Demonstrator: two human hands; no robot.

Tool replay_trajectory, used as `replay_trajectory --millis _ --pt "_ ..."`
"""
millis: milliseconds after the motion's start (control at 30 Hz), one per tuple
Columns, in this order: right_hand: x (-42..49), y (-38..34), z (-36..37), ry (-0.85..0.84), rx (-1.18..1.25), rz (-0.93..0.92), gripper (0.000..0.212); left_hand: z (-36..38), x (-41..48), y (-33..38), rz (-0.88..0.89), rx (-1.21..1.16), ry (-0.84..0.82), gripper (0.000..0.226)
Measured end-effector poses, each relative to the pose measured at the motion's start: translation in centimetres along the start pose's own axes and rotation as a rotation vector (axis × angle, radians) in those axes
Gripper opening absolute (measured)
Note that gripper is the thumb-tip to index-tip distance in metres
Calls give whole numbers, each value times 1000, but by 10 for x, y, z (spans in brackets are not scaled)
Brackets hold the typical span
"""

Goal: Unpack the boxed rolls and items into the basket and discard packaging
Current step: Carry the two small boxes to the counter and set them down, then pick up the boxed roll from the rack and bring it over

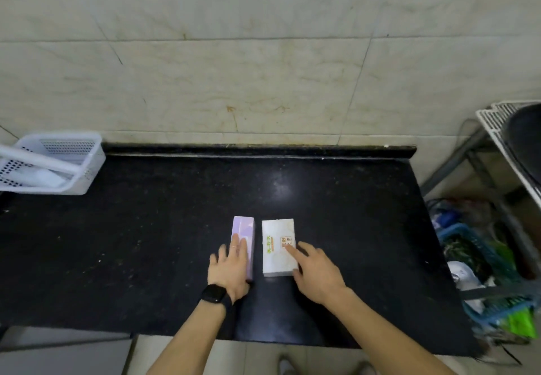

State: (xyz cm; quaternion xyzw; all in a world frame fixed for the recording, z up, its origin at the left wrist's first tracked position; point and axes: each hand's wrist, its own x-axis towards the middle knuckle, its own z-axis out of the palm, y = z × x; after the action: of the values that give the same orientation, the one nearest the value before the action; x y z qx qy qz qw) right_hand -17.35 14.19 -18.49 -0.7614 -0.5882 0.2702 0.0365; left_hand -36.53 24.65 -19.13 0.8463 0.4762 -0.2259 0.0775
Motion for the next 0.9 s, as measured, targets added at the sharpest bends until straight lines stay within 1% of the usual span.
replay_trajectory --millis 100,167,367,567,667,733,800,867,900 --pt "-18 18 -39 120 65 26 51 -34 3 24 65 11 19 79" --pt "-33 39 -67 214 70 54 48 -60 8 51 143 -28 49 73" --pt "-100 126 -157 500 28 202 45 -144 22 174 426 -113 304 68" --pt "-169 231 -228 764 49 337 39 -220 27 318 653 -206 482 63" --pt "-194 283 -255 799 50 377 40 -247 31 383 696 -214 570 60" --pt "-206 316 -272 811 57 391 46 -261 33 421 723 -243 601 61" --pt "-213 345 -288 825 46 416 52 -272 35 457 735 -262 580 64" --pt "-216 370 -301 804 52 509 60 -277 38 487 727 -264 535 68" --pt "-216 381 -306 782 68 570 68 -277 39 499 720 -260 514 68"
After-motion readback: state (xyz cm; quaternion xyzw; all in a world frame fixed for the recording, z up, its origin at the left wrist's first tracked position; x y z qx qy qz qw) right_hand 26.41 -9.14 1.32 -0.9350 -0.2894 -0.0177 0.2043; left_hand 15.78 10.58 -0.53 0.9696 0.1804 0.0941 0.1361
